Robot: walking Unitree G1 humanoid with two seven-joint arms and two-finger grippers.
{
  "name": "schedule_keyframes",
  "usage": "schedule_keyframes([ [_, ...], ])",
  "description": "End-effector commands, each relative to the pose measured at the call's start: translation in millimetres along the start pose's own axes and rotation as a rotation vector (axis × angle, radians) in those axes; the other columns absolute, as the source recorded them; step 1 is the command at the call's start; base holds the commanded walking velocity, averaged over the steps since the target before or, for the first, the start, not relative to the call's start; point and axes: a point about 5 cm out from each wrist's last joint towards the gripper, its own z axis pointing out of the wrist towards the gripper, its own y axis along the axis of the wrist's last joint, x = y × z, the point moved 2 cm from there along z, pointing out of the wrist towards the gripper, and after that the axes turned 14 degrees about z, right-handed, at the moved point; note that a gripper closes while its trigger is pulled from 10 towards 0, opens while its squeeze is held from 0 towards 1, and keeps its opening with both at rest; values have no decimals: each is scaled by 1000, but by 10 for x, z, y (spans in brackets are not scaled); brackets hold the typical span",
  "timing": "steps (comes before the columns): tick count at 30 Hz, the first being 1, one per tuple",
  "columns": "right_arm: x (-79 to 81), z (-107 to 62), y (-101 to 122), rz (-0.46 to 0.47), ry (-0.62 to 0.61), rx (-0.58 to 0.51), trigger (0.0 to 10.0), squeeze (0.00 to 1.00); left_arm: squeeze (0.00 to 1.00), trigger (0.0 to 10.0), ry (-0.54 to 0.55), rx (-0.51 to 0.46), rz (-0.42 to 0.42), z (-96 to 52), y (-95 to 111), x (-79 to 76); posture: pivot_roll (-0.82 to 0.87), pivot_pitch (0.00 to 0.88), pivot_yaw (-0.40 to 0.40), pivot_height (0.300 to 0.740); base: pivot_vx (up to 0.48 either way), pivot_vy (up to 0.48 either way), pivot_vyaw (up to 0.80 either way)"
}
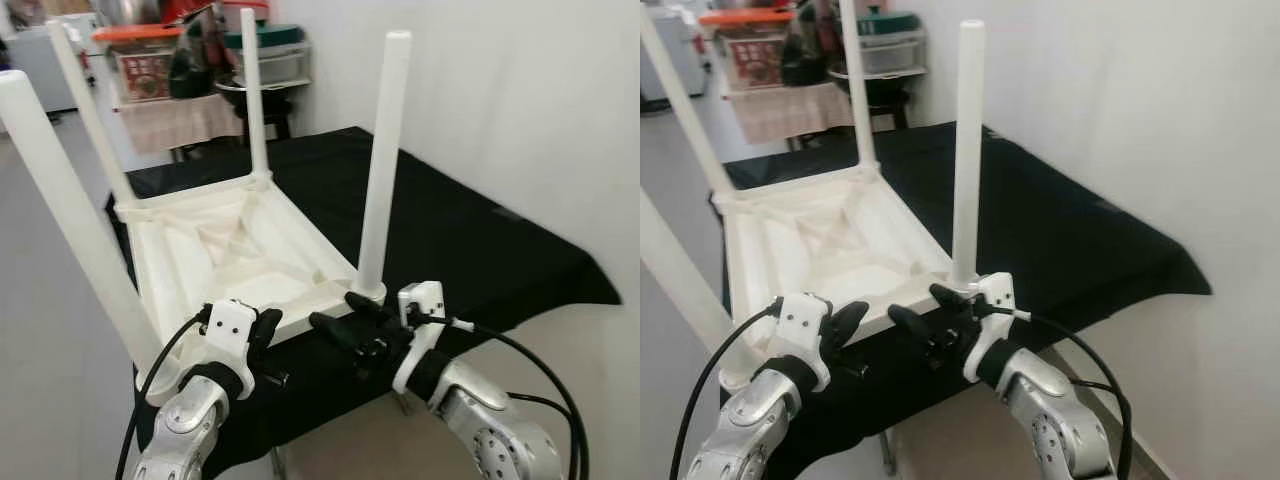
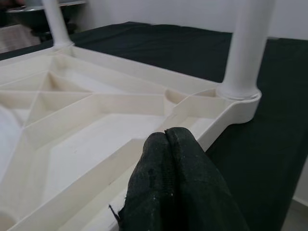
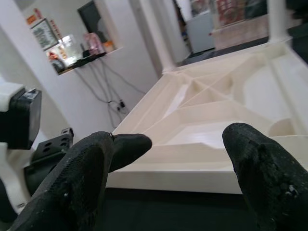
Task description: Building children table
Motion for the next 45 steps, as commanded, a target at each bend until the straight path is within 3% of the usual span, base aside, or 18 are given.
schedule_keyframes([
  [1, 37, 24, -4, -47, 23, 10, 10000, 0, 0, 10000, 41, 14, 39, -33, -15, 68, -81, 0, -1, 740, 0, 0, 0],
  [7, -9, 15, 80, -191, -3, -18, 10000, 0, 0, 10000, 140, 60, 112, -90, -20, 175, -78, 0, -2, 740, 0, 0, 265],
  [13, -121, 12, 51, -200, -55, 10, 10000, 0, 0, 10000, 269, 187, 74, -222, -38, 264, -69, 0, -1, 740, 0, 0, 794],
  [20, -148, 23, 24, -206, -70, 28, 10000, 0, 0, 10000, 254, 209, 22, -249, 3, 175, -70, 0, 0, 740, 0, 0, 700],
  [22, -164, 22, 17, -204, -81, 23, 10000, 0, 0, 10000, 184, 175, -2, -221, 60, 46, -77, 0, 0, 740, 0, 0, 0],
  [25, -168, 20, 14, -204, -84, 21, 10000, 0, 0, 10000, 159, 160, -17, -211, 84, 3, -77, 0, -1, 740, 0, 0, 0],
  [26, -171, 18, 10, -205, -84, 20, 10000, 0, 1000, 10000, 149, 142, -22, -211, 115, -17, -76, 0, -2, 740, 0, 0, 0],
  [32, -169, 16, 1, -204, -81, 27, 10000, 0, 1000, 10000, 159, 139, -35, -246, 133, -1, -72, 0, -2, 740, 0, 0, 0],
  [37, -160, 26, 6, -200, -75, 30, 10000, 0, 1000, 10000, 133, 136, -95, -215, 136, 1, -77, 0, -6, 740, 0, 0, 0],
  [45, -151, 31, 13, -203, -71, 27, 10000, 0, 1000, 10000, 183, 135, -79, -215, 118, 98, -81, 0, -1, 740, 0, 0, 0],
])
